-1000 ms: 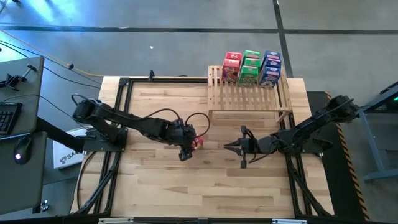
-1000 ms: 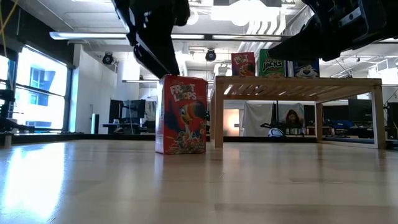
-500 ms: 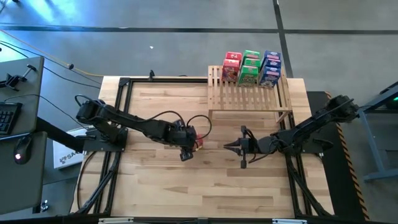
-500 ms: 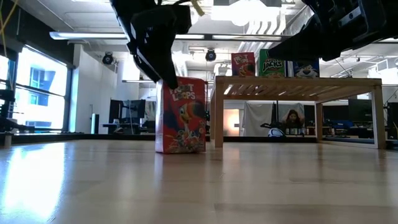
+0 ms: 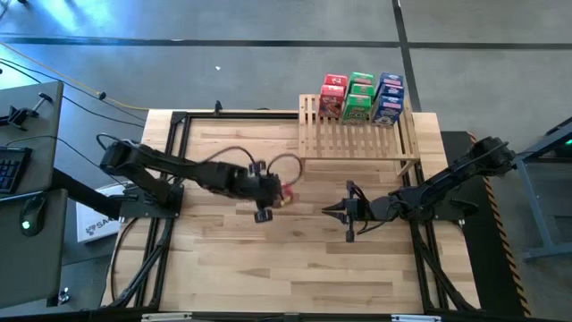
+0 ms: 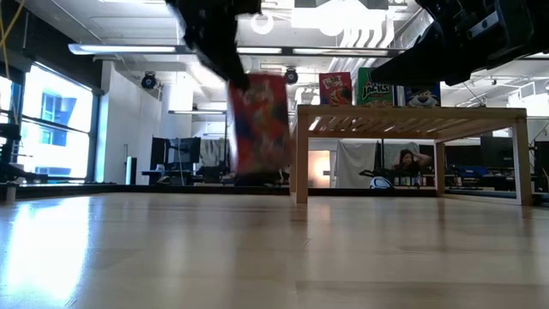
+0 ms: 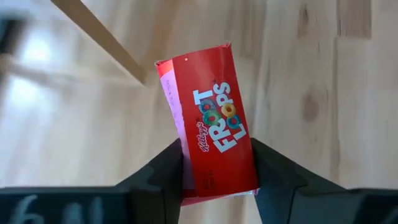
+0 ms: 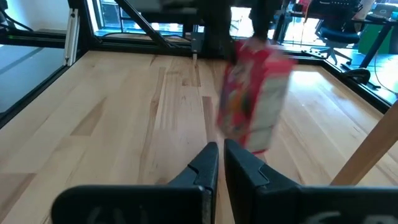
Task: Stack cereal on shelf
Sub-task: Put the red cereal box on the shelf aligned with other red cereal box
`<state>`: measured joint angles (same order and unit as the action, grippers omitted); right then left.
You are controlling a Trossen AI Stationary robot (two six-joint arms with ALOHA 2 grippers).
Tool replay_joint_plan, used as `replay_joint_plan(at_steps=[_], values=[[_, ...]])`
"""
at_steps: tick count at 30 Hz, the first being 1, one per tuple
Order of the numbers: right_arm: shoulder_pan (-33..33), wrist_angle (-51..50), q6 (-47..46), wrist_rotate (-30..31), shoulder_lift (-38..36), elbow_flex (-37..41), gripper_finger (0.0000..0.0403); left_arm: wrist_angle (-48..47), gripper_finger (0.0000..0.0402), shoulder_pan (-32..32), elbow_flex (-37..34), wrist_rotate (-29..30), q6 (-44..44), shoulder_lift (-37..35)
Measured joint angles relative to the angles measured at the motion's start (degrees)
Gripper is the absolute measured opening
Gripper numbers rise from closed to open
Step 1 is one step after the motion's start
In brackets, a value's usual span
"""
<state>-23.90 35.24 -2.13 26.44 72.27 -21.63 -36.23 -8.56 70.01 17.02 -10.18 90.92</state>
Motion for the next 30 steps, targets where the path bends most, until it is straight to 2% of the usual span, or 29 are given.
replay_joint_plan(at_steps=[6, 11, 21, 30], values=[[0.0, -0.3, -0.6, -0.1, 0.0, 0.0, 0.0015, 0.2, 0.0135, 4.8, 7.0, 0.1, 9.4, -6.1], [0.0, -0.3, -0.6, -1.0, 0.0, 0.0, 0.0015, -1.4, 0.0133, 8.8, 16.1, -1.7, 17.5, -6.8], [0.0, -0.8, -0.5, -2.0, 0.0, 0.0, 0.0015, -6.4, 0.0133, 18.8, 31.2, -11.7, 31.1, 2.9], [0.0, -0.9, -0.5, -2.5, 0.0, 0.0, 0.0015, -6.2, 0.0132, 25.0, 39.7, -14.7, 36.6, 12.8]])
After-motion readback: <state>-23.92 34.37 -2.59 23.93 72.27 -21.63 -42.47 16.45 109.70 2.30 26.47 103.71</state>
